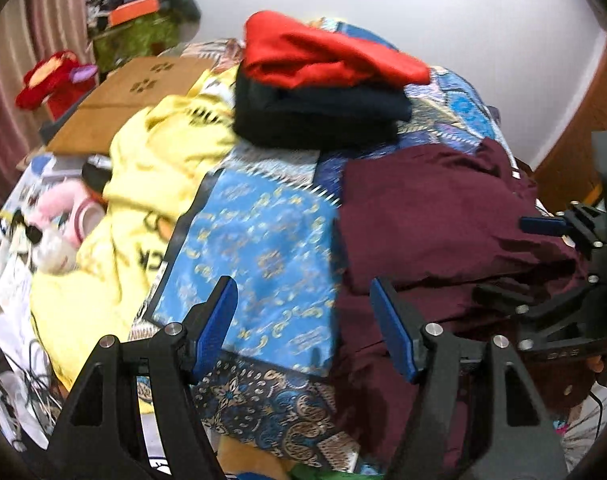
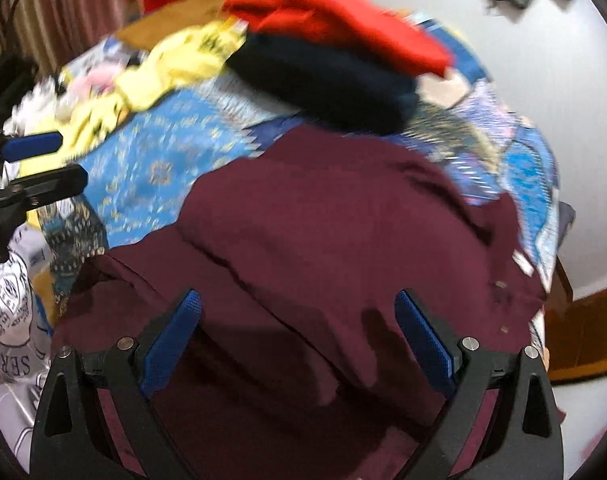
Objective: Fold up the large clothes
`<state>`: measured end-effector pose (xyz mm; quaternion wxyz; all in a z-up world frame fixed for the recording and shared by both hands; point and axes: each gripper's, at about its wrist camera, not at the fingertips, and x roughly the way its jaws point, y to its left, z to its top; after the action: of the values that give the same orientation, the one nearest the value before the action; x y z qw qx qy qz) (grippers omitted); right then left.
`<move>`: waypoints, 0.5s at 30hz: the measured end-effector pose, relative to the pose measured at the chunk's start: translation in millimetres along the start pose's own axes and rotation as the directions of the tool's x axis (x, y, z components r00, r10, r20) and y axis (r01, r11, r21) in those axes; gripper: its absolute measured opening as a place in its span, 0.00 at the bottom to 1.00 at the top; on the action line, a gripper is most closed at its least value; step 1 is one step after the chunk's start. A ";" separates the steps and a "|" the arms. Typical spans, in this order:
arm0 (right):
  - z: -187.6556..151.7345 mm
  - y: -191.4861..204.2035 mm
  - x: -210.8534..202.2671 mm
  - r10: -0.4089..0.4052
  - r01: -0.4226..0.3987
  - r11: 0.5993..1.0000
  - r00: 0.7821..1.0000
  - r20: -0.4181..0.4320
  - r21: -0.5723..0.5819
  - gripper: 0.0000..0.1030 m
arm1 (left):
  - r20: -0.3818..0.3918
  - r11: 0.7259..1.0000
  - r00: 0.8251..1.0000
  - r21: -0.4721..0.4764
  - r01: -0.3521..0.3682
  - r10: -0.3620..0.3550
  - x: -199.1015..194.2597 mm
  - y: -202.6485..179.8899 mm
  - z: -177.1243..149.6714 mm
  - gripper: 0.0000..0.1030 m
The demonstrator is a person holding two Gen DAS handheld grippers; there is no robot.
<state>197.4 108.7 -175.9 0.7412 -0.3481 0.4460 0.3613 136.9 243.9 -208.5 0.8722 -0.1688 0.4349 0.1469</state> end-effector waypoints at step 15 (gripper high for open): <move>12.0 26.7 60.5 -0.084 0.066 0.986 0.990 -0.112 -0.152 0.75 | -0.091 0.996 0.994 -0.066 0.061 -0.066 37.1 13.8 -17.9 0.66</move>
<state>200.3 145.7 -232.0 0.6987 -0.4395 0.4478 0.3438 140.1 252.7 -250.9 0.8496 -0.2165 0.4645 0.1247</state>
